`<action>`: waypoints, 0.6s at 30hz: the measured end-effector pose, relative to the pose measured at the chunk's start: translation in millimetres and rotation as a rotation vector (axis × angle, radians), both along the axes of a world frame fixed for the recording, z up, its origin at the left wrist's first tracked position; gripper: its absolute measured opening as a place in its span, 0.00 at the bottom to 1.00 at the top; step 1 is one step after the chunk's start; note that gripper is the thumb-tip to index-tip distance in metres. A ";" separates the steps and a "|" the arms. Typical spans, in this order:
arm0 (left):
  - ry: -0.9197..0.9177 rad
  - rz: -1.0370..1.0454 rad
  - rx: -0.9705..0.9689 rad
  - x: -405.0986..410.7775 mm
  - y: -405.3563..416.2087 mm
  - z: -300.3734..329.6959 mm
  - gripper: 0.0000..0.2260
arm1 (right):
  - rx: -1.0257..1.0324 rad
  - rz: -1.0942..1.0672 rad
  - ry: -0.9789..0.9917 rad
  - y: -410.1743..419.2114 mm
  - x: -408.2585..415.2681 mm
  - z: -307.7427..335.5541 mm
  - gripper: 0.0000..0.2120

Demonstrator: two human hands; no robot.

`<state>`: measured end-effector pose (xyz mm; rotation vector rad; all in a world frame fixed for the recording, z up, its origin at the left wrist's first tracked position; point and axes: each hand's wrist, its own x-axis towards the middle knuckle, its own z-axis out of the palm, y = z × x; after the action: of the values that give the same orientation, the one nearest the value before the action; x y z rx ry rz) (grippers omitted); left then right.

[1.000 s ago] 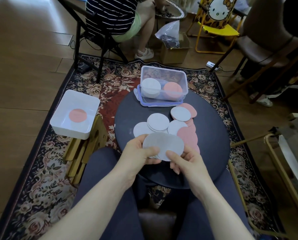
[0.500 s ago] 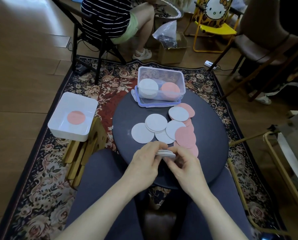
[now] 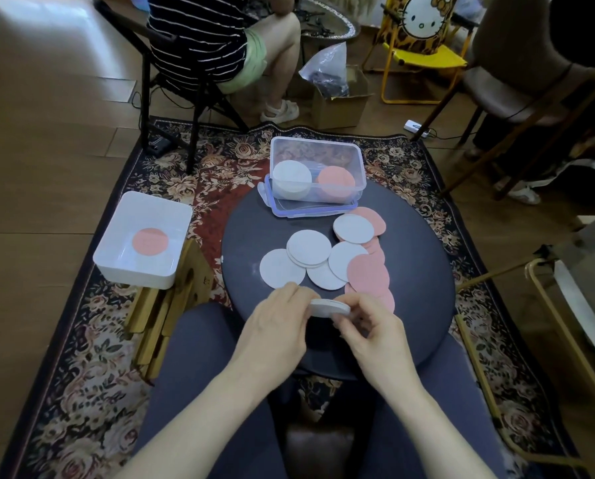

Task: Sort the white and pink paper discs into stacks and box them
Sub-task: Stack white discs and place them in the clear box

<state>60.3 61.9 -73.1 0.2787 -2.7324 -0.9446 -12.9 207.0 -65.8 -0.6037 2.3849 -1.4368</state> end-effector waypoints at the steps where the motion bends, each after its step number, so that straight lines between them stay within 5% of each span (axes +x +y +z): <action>1: 0.010 -0.021 -0.004 0.4 1.4 -1.1 0.09 | 0.007 0.012 0.008 -0.9 1.2 -0.4 0.12; 8: 0.064 0.025 -0.038 1.0 1.6 -4.5 0.09 | -0.047 -0.051 -0.028 -1.8 2.8 -2.4 0.14; 18: 0.130 0.040 -0.225 -5.3 5.8 -13.6 0.20 | 0.024 -0.056 0.191 0.5 6.6 -9.3 0.15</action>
<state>55.0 67.7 -86.7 0.2213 -2.6705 -0.6148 -6.3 207.5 -75.1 -0.7019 2.5801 -1.4296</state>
